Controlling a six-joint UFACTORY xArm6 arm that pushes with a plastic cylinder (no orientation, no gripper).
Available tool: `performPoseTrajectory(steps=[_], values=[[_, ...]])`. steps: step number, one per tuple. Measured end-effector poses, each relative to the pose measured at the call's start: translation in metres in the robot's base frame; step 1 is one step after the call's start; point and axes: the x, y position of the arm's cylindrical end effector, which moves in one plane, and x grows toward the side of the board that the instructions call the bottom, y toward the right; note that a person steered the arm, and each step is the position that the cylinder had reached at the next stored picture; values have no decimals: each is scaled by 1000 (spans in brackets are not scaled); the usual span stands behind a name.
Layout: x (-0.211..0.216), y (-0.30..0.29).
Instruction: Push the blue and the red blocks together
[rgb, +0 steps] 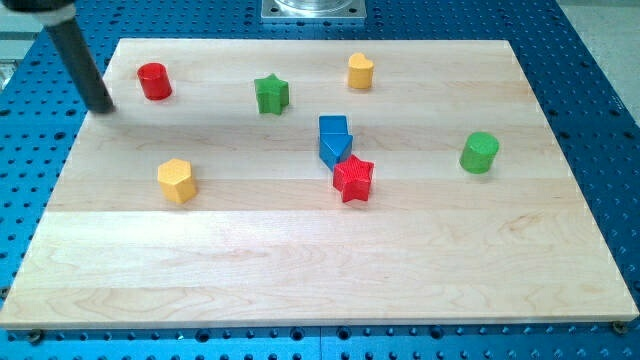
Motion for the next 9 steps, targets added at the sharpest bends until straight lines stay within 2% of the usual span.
performPoseTrajectory(steps=[1,3,5,7,8,9], values=[[-33,55],[66,85],[33,151],[70,264],[62,263],[100,239]])
